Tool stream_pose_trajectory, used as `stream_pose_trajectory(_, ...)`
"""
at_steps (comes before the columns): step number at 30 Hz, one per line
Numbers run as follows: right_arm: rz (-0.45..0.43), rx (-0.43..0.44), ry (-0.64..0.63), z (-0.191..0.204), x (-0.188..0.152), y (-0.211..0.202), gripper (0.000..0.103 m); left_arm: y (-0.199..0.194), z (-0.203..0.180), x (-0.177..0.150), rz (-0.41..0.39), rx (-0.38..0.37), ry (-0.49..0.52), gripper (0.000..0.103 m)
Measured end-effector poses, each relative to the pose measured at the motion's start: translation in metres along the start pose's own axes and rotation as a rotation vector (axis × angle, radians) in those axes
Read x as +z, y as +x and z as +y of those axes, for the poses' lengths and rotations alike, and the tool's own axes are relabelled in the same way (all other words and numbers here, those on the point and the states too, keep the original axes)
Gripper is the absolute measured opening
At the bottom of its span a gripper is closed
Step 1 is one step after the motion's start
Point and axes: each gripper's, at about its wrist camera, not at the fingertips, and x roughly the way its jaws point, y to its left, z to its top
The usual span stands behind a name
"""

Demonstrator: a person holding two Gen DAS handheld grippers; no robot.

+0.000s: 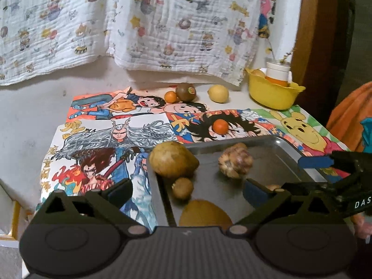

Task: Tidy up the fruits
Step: 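Open both tools to release the pear and small brown fruit on the tray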

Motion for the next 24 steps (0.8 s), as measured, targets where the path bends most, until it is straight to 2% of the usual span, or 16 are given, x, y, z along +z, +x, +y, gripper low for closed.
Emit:
stream_pose_trajectory(5, -0.016, 0.003, -0.071, 0.014, -0.013, -0.015, 0.102, -0.018, -0.008, -0.016, -0.024, -0.022, 0.036, 0.102)
stream_pose_trajectory(11, -0.002, 0.002, -0.068, 0.016, -0.027, -0.025, 0.102, -0.031, -0.017, -0.035, -0.021, -0.018, 0.092, 0.102)
stream_pose_trajectory(24, 0.054, -0.085, -0.076, 0.005, -0.044, -0.036, 0.102, -0.032, -0.023, -0.053, 0.066, -0.003, 0.168, 0.102)
